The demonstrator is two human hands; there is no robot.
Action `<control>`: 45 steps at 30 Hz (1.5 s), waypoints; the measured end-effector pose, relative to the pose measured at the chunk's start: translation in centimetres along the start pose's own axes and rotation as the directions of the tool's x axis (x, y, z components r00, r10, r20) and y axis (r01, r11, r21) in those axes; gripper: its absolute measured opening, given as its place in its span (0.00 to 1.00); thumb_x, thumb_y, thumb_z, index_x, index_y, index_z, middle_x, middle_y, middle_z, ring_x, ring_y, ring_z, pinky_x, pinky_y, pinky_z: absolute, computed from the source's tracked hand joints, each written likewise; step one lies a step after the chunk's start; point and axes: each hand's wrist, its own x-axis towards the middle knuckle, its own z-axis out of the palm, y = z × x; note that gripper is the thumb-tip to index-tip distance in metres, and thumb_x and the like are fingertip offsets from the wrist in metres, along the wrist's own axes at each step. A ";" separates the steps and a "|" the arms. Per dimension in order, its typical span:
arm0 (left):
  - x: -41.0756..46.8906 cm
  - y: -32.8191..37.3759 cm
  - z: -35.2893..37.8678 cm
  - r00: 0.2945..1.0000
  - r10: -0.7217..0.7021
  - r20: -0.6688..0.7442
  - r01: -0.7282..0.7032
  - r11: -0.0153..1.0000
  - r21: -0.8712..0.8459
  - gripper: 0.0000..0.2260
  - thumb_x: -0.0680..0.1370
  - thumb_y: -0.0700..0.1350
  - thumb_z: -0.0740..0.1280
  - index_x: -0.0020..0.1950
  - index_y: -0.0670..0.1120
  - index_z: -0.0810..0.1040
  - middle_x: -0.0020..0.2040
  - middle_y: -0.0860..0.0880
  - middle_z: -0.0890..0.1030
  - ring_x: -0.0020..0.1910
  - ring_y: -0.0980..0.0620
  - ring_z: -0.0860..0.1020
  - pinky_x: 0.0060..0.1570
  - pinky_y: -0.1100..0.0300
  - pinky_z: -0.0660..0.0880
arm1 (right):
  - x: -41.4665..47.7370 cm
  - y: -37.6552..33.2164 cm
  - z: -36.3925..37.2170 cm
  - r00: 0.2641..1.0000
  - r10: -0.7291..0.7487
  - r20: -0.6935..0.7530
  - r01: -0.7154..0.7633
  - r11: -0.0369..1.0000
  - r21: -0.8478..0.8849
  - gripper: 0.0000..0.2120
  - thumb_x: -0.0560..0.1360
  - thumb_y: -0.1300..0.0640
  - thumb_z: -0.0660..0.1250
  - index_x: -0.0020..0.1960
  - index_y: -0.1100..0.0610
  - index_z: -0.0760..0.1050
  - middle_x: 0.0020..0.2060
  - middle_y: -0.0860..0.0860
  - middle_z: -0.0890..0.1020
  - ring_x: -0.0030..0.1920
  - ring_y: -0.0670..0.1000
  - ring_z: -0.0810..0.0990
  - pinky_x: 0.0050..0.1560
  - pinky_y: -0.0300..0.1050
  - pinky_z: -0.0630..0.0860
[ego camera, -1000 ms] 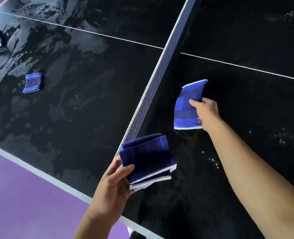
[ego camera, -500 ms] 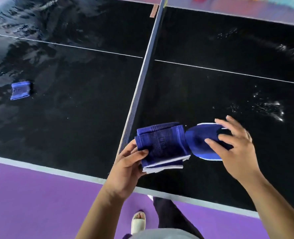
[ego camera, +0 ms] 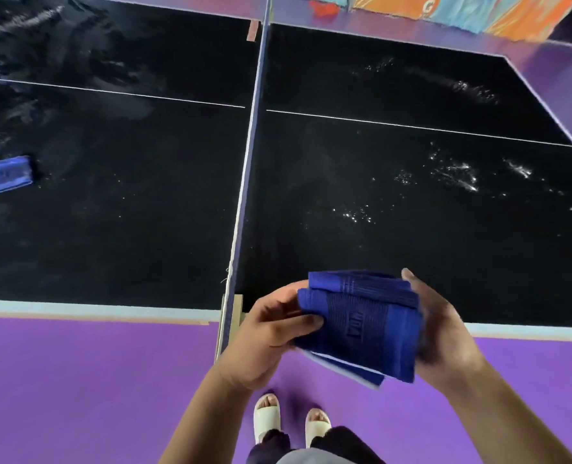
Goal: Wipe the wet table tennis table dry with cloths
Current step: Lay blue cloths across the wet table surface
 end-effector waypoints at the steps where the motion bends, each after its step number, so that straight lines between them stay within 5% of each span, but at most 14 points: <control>1: -0.2 -0.1 0.2 1.000 -0.003 -0.030 0.004 0.999 0.046 0.18 0.74 0.33 0.68 0.63 0.44 0.81 0.57 0.39 0.83 0.57 0.45 0.81 0.54 0.50 0.79 | -0.8 0.0 -0.4 0.999 -0.021 0.026 0.021 1.000 0.002 0.23 0.76 0.42 0.60 0.49 0.57 0.87 0.51 0.57 0.86 0.51 0.57 0.85 0.62 0.56 0.73; 3: -0.7 -0.6 0.8 0.998 -0.001 -0.070 0.008 0.995 0.099 0.19 0.74 0.35 0.68 0.64 0.45 0.81 0.60 0.36 0.82 0.58 0.43 0.81 0.59 0.43 0.75 | -2.3 0.6 -1.0 0.993 -0.084 0.080 0.088 0.995 -0.049 0.30 0.75 0.35 0.57 0.58 0.56 0.84 0.59 0.58 0.83 0.61 0.58 0.82 0.66 0.58 0.71; 5: -1.3 -1.2 1.5 0.997 0.003 -0.079 0.007 0.992 0.128 0.18 0.75 0.36 0.69 0.64 0.46 0.81 0.60 0.37 0.82 0.58 0.44 0.81 0.59 0.41 0.73 | -3.6 1.3 -1.7 0.979 -0.156 0.134 0.167 0.983 -0.079 0.33 0.69 0.32 0.68 0.63 0.56 0.81 0.63 0.58 0.81 0.64 0.58 0.79 0.66 0.59 0.73; 7: -2.3 -1.7 2.4 0.998 0.007 -0.070 0.003 0.990 0.143 0.18 0.75 0.36 0.69 0.63 0.46 0.81 0.59 0.38 0.83 0.57 0.44 0.81 0.59 0.40 0.73 | -4.8 2.3 -2.5 0.951 -0.247 0.187 0.271 0.956 -0.116 0.29 0.67 0.43 0.76 0.63 0.58 0.79 0.62 0.61 0.81 0.62 0.61 0.80 0.62 0.58 0.77; 10: -4.1 -2.6 3.8 0.998 0.022 -0.052 -0.013 0.985 0.174 0.17 0.75 0.36 0.69 0.64 0.45 0.81 0.59 0.39 0.83 0.58 0.44 0.81 0.59 0.40 0.73 | -6.7 3.7 -3.3 0.919 -0.367 0.143 0.385 0.912 -0.138 0.15 0.72 0.65 0.72 0.59 0.59 0.81 0.55 0.60 0.84 0.56 0.60 0.83 0.55 0.53 0.81; 14: -8.2 -4.3 5.6 0.991 0.096 -0.098 -0.062 0.950 0.307 0.17 0.73 0.38 0.71 0.62 0.43 0.80 0.62 0.41 0.81 0.63 0.46 0.79 0.63 0.49 0.75 | -10.0 7.0 -4.8 0.896 -0.433 0.094 0.439 0.897 -0.055 0.15 0.70 0.68 0.68 0.56 0.63 0.82 0.53 0.61 0.84 0.52 0.57 0.83 0.50 0.46 0.80; 17: -11.8 -5.4 5.9 0.988 0.131 -0.077 -0.084 0.894 0.440 0.16 0.73 0.39 0.73 0.60 0.43 0.79 0.64 0.43 0.77 0.68 0.46 0.74 0.68 0.46 0.70 | -11.9 10.1 -6.4 0.913 -0.389 0.125 0.394 0.919 -0.018 0.16 0.70 0.68 0.70 0.57 0.63 0.82 0.54 0.62 0.84 0.53 0.59 0.83 0.52 0.48 0.80; 20: -15.8 -6.6 5.6 0.996 0.075 -0.046 -0.056 0.945 0.323 0.15 0.75 0.34 0.71 0.62 0.37 0.75 0.62 0.37 0.78 0.65 0.41 0.76 0.66 0.45 0.72 | -12.9 12.9 -6.6 0.925 -0.296 0.236 0.299 0.954 0.027 0.19 0.68 0.63 0.75 0.59 0.63 0.81 0.55 0.63 0.83 0.54 0.61 0.83 0.52 0.49 0.81; 26: -24.1 -8.0 2.9 0.937 0.125 -0.327 -0.040 0.966 0.255 0.13 0.73 0.35 0.71 0.56 0.36 0.75 0.50 0.43 0.81 0.50 0.47 0.80 0.50 0.57 0.77 | -14.4 17.6 -2.6 0.970 -0.146 0.195 0.130 0.987 0.095 0.20 0.67 0.67 0.72 0.58 0.57 0.75 0.56 0.63 0.81 0.48 0.59 0.82 0.39 0.50 0.81; 33: -29.7 -4.9 -3.4 0.913 0.135 -0.384 -0.097 0.989 0.116 0.13 0.73 0.35 0.71 0.55 0.36 0.74 0.52 0.40 0.81 0.50 0.44 0.79 0.49 0.51 0.77 | -15.0 20.0 4.6 0.922 0.058 0.384 -0.024 0.995 -0.094 0.34 0.58 0.51 0.81 0.62 0.60 0.79 0.61 0.65 0.80 0.58 0.64 0.79 0.65 0.68 0.69; 38: -33.2 -0.4 -10.7 0.935 0.129 -0.330 -0.137 0.991 -0.002 0.18 0.73 0.34 0.70 0.58 0.32 0.67 0.51 0.40 0.80 0.50 0.43 0.80 0.50 0.50 0.78 | -14.6 22.2 13.2 0.897 0.075 0.435 -0.014 0.990 -0.143 0.35 0.57 0.51 0.84 0.61 0.59 0.81 0.61 0.62 0.81 0.57 0.61 0.81 0.55 0.57 0.81; 41: -36.1 2.8 -15.6 0.921 0.154 -0.357 -0.195 0.978 -0.080 0.15 0.73 0.35 0.68 0.57 0.36 0.70 0.50 0.40 0.81 0.48 0.45 0.81 0.44 0.53 0.80 | -14.1 24.0 20.7 0.871 0.089 0.482 -0.064 0.996 -0.068 0.19 0.71 0.59 0.73 0.61 0.62 0.80 0.58 0.62 0.83 0.54 0.59 0.84 0.48 0.53 0.84; 45: -39.3 6.3 -21.6 0.890 0.160 -0.428 -0.245 0.958 -0.152 0.18 0.72 0.38 0.68 0.59 0.36 0.69 0.48 0.41 0.80 0.44 0.46 0.80 0.40 0.58 0.78 | -14.1 26.9 29.9 0.860 0.059 0.507 -0.046 0.998 -0.038 0.19 0.76 0.66 0.59 0.65 0.63 0.77 0.63 0.63 0.80 0.64 0.64 0.78 0.64 0.61 0.74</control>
